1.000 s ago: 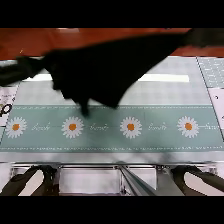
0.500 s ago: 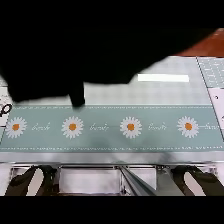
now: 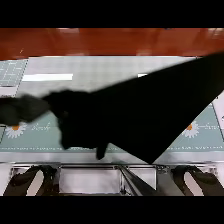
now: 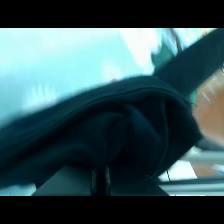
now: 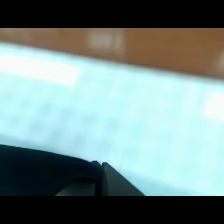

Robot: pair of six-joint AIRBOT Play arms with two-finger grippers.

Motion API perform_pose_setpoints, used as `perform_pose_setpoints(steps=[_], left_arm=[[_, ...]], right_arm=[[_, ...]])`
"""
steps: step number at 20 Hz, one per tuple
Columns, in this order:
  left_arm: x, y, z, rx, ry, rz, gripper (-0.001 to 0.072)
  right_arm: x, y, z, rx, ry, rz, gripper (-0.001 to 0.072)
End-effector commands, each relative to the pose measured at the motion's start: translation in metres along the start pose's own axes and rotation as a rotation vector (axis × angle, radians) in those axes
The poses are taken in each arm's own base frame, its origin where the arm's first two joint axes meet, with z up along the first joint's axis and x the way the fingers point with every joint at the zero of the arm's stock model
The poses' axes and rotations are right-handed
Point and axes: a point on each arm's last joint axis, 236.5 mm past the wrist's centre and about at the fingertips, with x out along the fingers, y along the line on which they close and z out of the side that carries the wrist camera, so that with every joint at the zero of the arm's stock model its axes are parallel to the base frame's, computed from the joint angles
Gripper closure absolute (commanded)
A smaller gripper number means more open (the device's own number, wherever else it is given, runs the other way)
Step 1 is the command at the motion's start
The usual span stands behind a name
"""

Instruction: Fold the shirts.

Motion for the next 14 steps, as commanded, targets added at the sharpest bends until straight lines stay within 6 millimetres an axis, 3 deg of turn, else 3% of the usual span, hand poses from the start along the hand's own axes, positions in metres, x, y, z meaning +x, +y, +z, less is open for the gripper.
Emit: perform_pose_setpoints(steps=[1,3,6,10,14], left_arm=[[0.059,0.086,-0.072,-0.207,0.144,0.094,0.0684],[0.080,0.138,-0.075,-0.278,0.099,0.188,0.0684],[0.093,0.197,-0.047,-0.353,0.021,0.303,0.0684],[0.115,0.234,-0.006,-0.373,0.034,0.314,0.0684],[0.140,0.254,0.040,-0.415,0.009,0.267,0.0683]], right_arm=[[0.065,-0.023,-0.061,0.121,0.186,0.030,0.0684],[0.108,-0.042,-0.099,0.202,0.257,0.024,0.0684],[0.165,-0.082,-0.151,0.281,0.371,-0.047,0.0684],[0.225,-0.146,-0.196,0.330,0.518,-0.167,0.0684],[0.284,-0.166,-0.233,0.467,0.578,-0.143,0.0684]])
